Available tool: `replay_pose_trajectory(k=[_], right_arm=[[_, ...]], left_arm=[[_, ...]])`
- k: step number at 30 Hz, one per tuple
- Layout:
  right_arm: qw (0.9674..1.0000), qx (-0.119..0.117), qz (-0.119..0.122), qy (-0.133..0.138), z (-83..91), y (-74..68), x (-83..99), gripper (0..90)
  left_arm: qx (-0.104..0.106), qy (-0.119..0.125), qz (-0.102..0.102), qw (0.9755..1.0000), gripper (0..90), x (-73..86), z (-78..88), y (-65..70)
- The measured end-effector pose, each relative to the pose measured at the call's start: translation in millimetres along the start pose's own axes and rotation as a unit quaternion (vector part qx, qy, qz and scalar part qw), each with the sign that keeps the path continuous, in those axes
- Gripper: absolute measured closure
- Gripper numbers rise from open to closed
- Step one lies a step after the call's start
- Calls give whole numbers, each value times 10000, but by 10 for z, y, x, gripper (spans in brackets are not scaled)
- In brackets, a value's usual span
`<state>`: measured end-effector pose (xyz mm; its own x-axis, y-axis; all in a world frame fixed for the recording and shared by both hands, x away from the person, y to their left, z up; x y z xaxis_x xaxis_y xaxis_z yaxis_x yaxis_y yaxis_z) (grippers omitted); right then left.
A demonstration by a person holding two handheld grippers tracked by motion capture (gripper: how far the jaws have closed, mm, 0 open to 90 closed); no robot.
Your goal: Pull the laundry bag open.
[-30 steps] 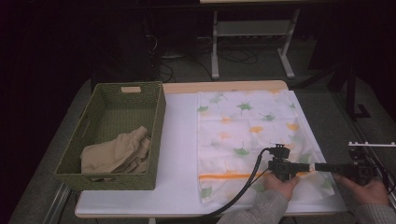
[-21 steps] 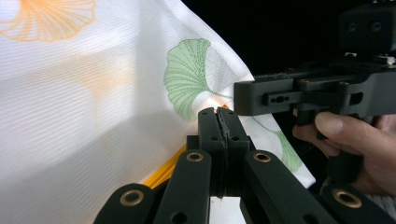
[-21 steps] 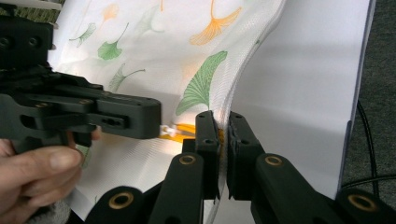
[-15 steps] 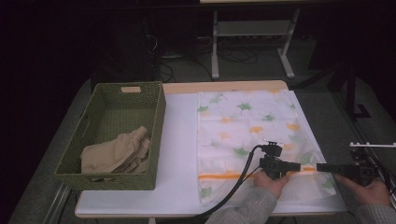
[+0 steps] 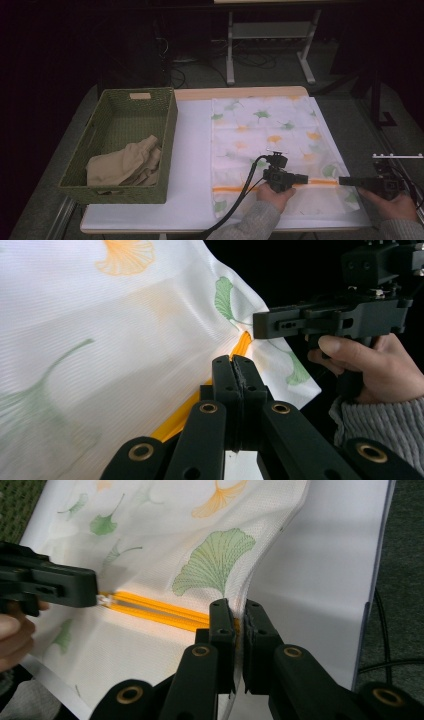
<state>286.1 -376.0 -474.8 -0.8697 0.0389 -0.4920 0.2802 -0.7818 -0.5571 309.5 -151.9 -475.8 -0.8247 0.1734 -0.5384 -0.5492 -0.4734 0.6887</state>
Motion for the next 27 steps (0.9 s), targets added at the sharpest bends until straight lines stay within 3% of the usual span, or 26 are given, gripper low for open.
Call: replay_pose_trajectory(k=[27], right_arm=[[9998, 149, 74, -63, -34, 20, 24, 843]], left_arm=[[-244, 208, 157, 9994, 900, 171, 842, -384]])
Point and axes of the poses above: each handheld gripper's, and its own axes: z roughly backward along the jaws, x roughly out of its underside, y roughly to its right, the point moved 6 cm from there along -z, roughly forward along the jaws, and after that the axes turned 4 degrees about -x, right-handed, at the moved point
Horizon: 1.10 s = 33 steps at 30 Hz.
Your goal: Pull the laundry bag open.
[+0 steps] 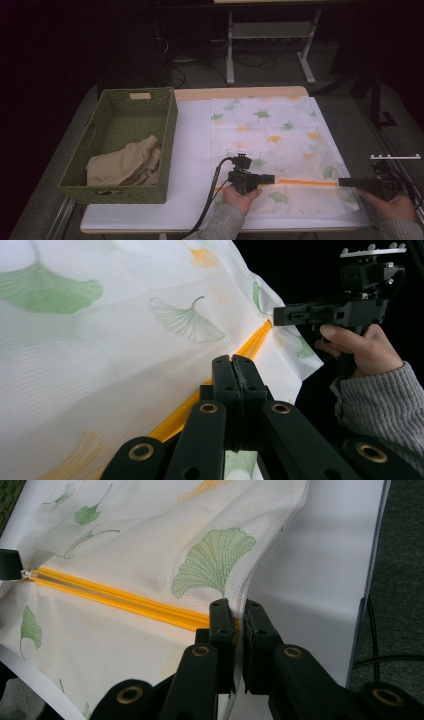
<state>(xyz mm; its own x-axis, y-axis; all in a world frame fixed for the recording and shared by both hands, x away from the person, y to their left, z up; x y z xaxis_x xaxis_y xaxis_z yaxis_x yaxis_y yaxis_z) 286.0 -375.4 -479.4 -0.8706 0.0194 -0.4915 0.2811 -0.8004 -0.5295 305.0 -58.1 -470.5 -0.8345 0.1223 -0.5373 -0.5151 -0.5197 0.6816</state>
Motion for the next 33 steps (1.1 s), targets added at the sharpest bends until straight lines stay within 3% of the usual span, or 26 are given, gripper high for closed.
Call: replay_pose_trajectory(k=[9, 21, 33], right_arm=[[10000, 46, 27, -15, -10, -3, 4, 843], [9998, 154, 107, -57, -35, -12, 15, 844], [9996, 241, 144, -69, -61, -13, 19, 843]], left_arm=[[-78, 64, 59, 9999, 900, 81, 298, -171], [-393, 298, 217, 9985, 900, 192, 796, -459], [-742, 497, 162, 9959, 900, 226, 1137, -583]])
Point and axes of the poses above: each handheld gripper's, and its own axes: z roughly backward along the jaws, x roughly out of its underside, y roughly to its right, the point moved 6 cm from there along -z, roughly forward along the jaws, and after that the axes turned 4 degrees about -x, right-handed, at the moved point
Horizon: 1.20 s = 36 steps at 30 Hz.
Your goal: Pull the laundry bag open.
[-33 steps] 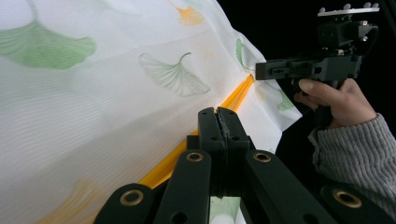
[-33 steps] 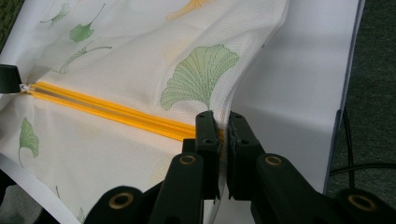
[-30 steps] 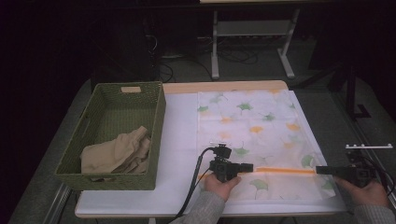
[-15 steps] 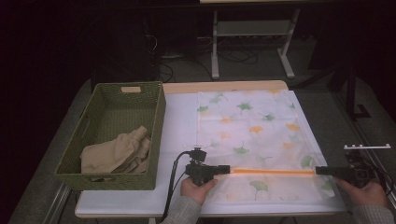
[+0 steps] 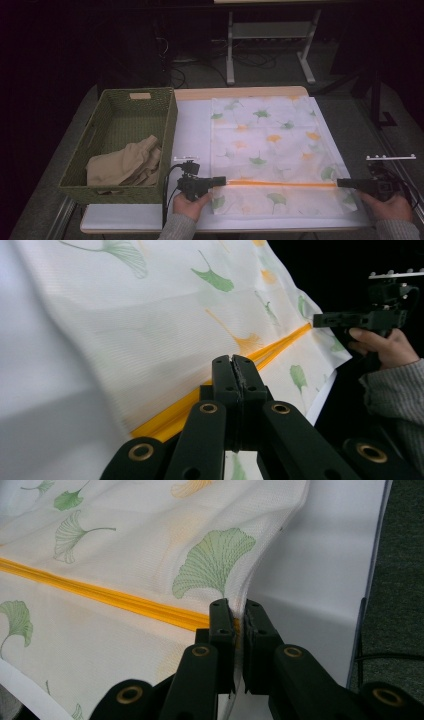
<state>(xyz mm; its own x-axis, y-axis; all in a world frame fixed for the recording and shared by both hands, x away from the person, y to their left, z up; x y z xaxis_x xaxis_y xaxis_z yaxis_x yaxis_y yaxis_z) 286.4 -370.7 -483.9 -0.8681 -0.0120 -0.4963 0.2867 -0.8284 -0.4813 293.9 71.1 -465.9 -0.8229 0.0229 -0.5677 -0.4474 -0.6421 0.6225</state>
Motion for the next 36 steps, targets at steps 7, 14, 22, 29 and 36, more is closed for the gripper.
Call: replay_pose_trajectory(k=[7, 14, 22, 29, 36], right_arm=[[10000, 16, -3, -7, -1, 9, 8, 843], [10000, 36, -2, 1, -5, 30, 13, 843], [10000, 23, 28, -27, -30, 30, 16, 842], [9999, -100, 74, -21, -68, 2, 5, 841], [9991, -257, 284, 163, -44, -48, -26, 806]], left_arm=[[-158, 34, -34, 9999, 900, 5, 102, -62], [-352, 115, -86, 9993, 900, 27, 201, -138], [-543, 189, -143, 9982, 900, 35, 295, -188], [-564, 319, -74, 9979, 900, 58, 344, -242], [-619, 347, -165, 9973, 899, 86, 340, -271]])
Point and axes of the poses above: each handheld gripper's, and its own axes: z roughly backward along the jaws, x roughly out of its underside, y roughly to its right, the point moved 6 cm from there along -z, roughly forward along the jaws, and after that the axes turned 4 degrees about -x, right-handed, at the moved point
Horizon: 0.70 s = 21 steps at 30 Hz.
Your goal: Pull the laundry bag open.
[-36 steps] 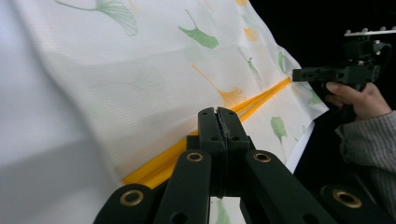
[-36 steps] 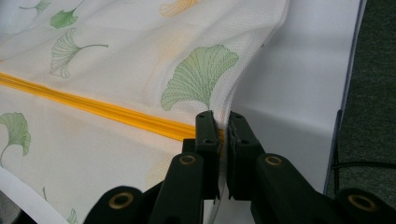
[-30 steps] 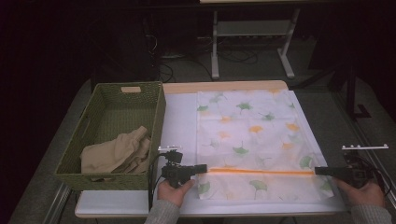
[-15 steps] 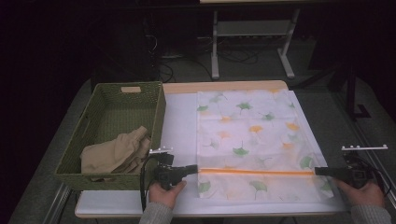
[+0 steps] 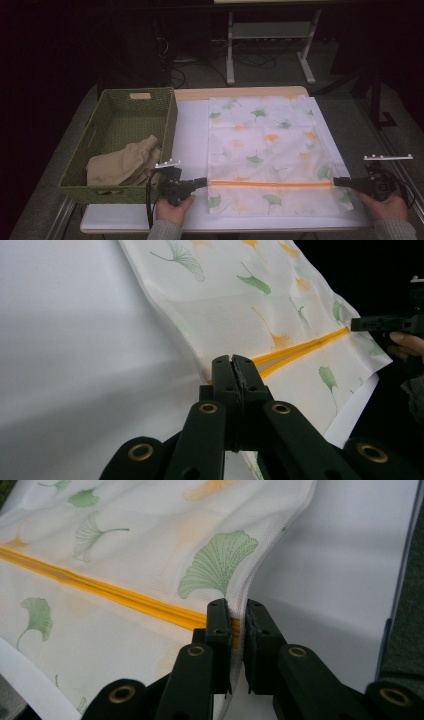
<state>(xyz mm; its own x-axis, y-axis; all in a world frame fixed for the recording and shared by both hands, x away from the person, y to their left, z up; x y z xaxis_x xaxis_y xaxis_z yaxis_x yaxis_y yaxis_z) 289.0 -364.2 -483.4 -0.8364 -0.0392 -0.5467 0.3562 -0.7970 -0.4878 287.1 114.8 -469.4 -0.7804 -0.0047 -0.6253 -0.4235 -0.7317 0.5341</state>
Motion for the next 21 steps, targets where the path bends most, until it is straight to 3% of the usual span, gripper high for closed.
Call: replay_pose_trajectory(k=[11, 21], right_arm=[[9994, -57, 32, 341, 146, -5, -5, 682], [9985, -114, 373, 395, 113, -200, -90, 642]], left_arm=[[28, 43, 36, 10000, 882, -44, 14, 5], [91, 34, -13, 10000, 830, -72, 18, 58]])
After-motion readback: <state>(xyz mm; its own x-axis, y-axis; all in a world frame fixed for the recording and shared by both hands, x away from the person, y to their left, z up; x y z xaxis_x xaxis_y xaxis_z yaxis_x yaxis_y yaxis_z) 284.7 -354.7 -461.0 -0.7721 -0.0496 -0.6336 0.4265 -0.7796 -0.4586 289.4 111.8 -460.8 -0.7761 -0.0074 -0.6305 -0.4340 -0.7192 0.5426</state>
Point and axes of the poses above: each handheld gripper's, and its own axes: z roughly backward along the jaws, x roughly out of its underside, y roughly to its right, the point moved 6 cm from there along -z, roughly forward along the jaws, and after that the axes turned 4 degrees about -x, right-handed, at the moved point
